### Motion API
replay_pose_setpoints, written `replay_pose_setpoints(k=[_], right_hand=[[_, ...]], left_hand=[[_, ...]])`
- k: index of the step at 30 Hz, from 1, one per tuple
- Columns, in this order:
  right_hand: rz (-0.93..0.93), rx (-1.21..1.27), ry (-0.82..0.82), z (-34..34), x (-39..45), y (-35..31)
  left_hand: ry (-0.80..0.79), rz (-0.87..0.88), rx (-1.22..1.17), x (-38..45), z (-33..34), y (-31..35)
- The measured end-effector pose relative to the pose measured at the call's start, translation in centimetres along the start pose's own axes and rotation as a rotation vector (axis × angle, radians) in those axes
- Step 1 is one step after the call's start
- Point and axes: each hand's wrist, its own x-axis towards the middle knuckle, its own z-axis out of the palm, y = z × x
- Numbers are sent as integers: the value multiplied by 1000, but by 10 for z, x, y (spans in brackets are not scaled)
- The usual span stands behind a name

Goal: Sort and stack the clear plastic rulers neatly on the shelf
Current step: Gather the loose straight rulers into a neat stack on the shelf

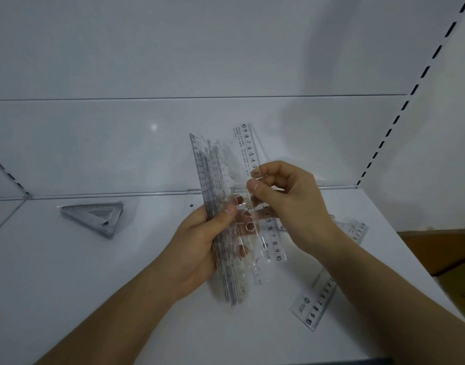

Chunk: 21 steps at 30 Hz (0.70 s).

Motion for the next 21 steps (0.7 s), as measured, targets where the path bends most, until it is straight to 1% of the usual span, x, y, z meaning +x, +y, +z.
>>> replay_pose_setpoints(k=[4, 7, 10, 13, 16, 18, 21], right_hand=[[-170, -207, 107, 1, -3, 3], [-204, -266, 149, 3, -4, 5], [-192, -255, 168, 7, -3, 7], [-188, -269, 145, 13, -4, 10], [-142, -201, 118, 15, -6, 8], [-131, -172, 133, 10, -4, 4], [-74, -66, 121, 0, -2, -2]], left_hand=[[31, 24, 0, 1, -4, 1], [40, 41, -32, 1, -5, 2], [4, 40, 12, 1, -5, 0], [-17, 33, 87, 1, -5, -3], [35, 18, 79, 3, -9, -2], [70, 14, 73, 4, -11, 0], [108, 14, 52, 4, -11, 3]])
